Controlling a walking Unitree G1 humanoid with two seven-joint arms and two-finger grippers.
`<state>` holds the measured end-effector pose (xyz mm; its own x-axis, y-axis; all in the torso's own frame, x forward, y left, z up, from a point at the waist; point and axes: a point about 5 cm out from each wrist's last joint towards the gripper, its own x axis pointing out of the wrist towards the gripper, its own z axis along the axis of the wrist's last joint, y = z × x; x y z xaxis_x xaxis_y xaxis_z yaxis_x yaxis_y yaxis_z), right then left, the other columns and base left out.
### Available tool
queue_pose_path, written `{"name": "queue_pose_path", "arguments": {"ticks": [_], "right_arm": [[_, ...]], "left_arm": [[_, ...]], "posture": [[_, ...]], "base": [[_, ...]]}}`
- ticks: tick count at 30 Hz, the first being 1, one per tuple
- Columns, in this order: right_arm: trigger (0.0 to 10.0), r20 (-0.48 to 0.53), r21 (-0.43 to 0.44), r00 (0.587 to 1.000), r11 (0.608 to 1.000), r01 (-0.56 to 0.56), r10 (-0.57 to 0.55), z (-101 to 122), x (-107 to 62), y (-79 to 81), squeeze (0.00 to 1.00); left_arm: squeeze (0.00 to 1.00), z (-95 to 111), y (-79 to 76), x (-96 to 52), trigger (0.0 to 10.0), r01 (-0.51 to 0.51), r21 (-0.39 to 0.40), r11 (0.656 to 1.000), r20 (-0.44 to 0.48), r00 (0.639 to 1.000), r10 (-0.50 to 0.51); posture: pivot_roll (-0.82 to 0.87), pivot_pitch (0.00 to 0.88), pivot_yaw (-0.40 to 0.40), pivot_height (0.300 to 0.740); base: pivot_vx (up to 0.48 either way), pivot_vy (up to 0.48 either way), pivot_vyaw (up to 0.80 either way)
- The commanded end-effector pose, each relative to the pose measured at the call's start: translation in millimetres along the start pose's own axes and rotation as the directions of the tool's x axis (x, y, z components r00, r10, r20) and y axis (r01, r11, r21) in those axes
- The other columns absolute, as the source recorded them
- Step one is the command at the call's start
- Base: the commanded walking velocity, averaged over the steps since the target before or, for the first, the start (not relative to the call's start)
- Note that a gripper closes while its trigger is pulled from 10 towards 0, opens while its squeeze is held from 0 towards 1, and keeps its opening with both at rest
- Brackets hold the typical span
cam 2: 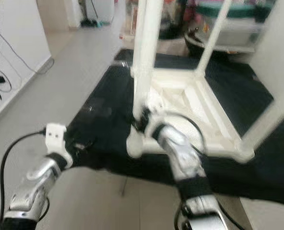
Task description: Building children table
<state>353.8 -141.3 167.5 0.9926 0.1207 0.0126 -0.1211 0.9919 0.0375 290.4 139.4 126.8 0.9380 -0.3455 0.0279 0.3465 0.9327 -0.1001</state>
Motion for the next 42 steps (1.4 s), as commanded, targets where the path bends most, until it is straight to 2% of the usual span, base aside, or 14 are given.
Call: {"name": "queue_pose_path", "arguments": {"ticks": [1,5,6,8,9,13,14,15,18,24,26,31,36,42], "right_arm": [[0.0,-0.094,-0.032,0.891,0.896,0.443,-0.444,-24.2,-23.0,-49.4,0.00],[0.9,-0.080,0.019,0.905,0.907,0.421,-0.419,-25.8,-39.8,-30.3,0.00],[10.0,-0.055,0.044,0.949,0.949,0.313,-0.311,-19.1,-41.6,-11.5,0.00],[10.0,-0.039,0.040,0.964,0.963,0.265,-0.264,-15.2,-41.0,-5.6,0.00],[10.0,0.000,0.080,0.971,0.968,0.238,-0.238,-8.5,-40.5,-4.8,0.68],[10.0,0.026,0.107,0.973,0.968,0.225,-0.229,-4.3,-40.1,-5.7,0.68],[10.0,0.053,0.106,0.983,0.980,0.168,-0.174,5.3,-33.1,-7.0,1.00],[10.0,0.053,0.106,0.983,0.980,0.168,-0.174,5.3,-33.1,-7.0,1.00],[10.0,0.116,0.068,0.992,0.997,0.042,-0.049,28.7,-18.7,-9.8,0.00],[9.8,0.119,0.001,0.914,0.921,-0.391,0.388,41.8,-18.3,2.9,0.00],[0.0,0.068,-0.044,0.812,0.815,-0.578,0.579,34.1,-28.2,13.0,0.00],[0.0,0.007,-0.047,0.764,0.764,-0.644,0.645,21.7,-32.1,18.3,0.00],[0.0,-0.116,0.024,0.992,0.999,-0.046,0.048,-10.8,-8.1,-20.7,0.00],[0.0,-0.204,-0.062,0.820,0.843,0.535,-0.535,-43.3,-32.4,-66.2,0.00]], "left_arm": [[0.00,-4.0,4.3,-5.1,10.0,-0.016,0.000,1.000,-0.023,1.000,0.016],[0.00,-6.9,4.5,-6.2,10.0,-0.015,0.001,1.000,-0.033,0.999,0.015],[0.00,-6.1,1.5,-4.3,10.0,-0.002,-0.003,1.000,-0.033,0.999,0.002],[0.00,-5.9,0.2,-3.2,10.0,0.004,-0.002,1.000,-0.034,0.999,-0.005],[0.00,-6.0,-0.5,-1.9,10.0,0.009,-0.003,1.000,-0.034,0.999,-0.009],[0.00,-6.2,-0.8,-1.1,10.0,0.011,-0.003,1.000,-0.035,0.999,-0.011],[0.00,-6.0,0.2,-0.5,10.0,0.012,-0.003,1.000,-0.035,0.999,-0.012],[0.00,-6.0,0.2,-0.5,10.0,0.012,-0.003,1.000,-0.035,0.999,-0.012],[0.00,-5.9,3.0,-1.2,10.0,0.009,-0.004,1.000,-0.034,0.999,-0.009],[0.00,-6.1,0.5,0.3,10.0,0.008,-0.011,1.000,-0.030,1.000,-0.008],[0.00,-5.0,-0.4,1.5,10.0,0.008,-0.011,1.000,-0.026,1.000,-0.008],[0.00,-4.9,1.3,0.8,10.0,0.003,-0.006,1.000,-0.027,1.000,-0.003],[0.00,-5.8,3.4,-3.8,10.0,-0.012,-0.005,1.000,-0.030,0.999,0.012],[0.00,-6.6,-2.2,-2.5,10.0,0.000,-0.010,1.000,-0.033,0.999,0.000]], "posture": [[0.10,0.000,-0.065,0.740],[0.09,0.000,-0.054,0.740],[0.07,0.000,-0.040,0.740],[0.07,0.000,-0.039,0.740],[0.06,0.000,-0.035,0.740],[0.06,0.000,-0.035,0.740],[0.06,0.000,-0.041,0.740],[0.06,0.000,-0.041,0.740],[0.06,0.000,-0.044,0.740],[0.06,0.000,-0.051,0.740],[0.07,0.000,-0.056,0.740],[0.08,0.000,-0.062,0.740],[0.08,0.000,-0.063,0.740],[0.09,0.000,-0.059,0.740]], "base": [[0.000,0.000,0.00],[0.000,0.000,0.00],[0.000,0.000,0.00],[0.000,0.000,0.00],[0.000,0.000,0.00],[0.000,0.000,0.00],[0.000,0.000,0.00],[0.000,0.000,0.00],[0.000,0.000,0.00],[0.000,0.000,0.00],[0.000,0.000,0.00],[0.000,0.000,0.00],[0.000,0.000,0.00],[0.000,0.000,0.00]]}}
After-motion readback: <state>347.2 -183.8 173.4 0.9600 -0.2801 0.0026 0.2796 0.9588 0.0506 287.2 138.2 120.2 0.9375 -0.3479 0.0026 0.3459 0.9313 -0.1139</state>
